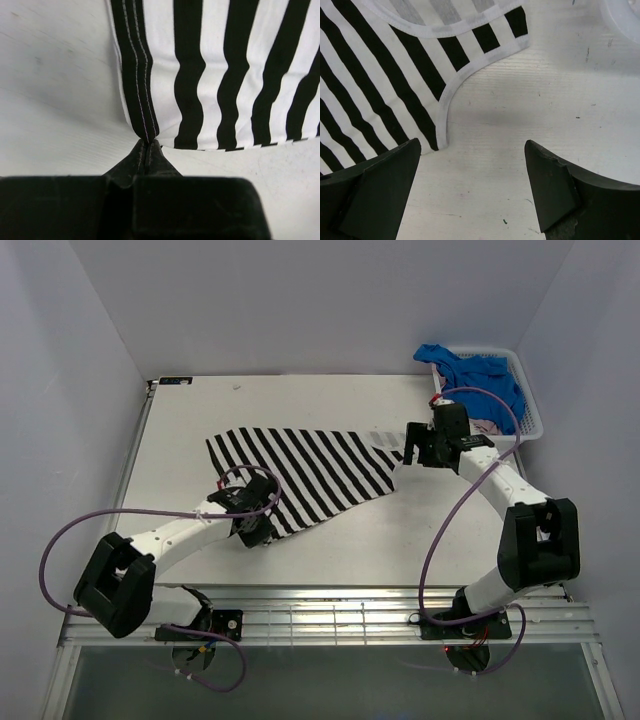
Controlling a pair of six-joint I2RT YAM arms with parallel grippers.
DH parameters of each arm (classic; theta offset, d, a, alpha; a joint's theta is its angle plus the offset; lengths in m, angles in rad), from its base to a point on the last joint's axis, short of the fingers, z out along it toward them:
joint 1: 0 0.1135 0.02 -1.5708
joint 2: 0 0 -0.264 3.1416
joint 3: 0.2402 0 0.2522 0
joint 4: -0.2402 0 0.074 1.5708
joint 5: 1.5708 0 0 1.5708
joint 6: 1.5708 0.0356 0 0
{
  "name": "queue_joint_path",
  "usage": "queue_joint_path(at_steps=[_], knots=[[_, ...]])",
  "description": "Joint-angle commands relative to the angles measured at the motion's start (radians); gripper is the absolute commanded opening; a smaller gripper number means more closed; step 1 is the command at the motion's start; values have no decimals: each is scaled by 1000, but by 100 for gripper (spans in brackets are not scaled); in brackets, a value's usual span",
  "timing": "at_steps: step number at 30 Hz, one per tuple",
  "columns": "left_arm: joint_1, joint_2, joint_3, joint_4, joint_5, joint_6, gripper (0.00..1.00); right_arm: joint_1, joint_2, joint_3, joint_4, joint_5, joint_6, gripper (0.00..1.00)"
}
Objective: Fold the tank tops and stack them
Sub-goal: Flatten the tank top out
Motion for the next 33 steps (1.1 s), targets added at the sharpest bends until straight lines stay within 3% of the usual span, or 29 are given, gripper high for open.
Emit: queue_joint_path(at_steps=[1, 15, 23, 33], knots=[[86, -41, -20, -67, -77, 27, 0, -3, 21, 4, 11, -26, -36, 90], [212, -53, 5, -21, -74, 156, 0, 72, 109, -18, 15, -113, -63, 92], [217, -47, 8, -3, -55, 164, 0, 222, 138, -47, 21, -120, -19, 92], [220, -81, -6, -6, -49, 166, 0, 293, 167, -81, 12, 35, 107, 100]])
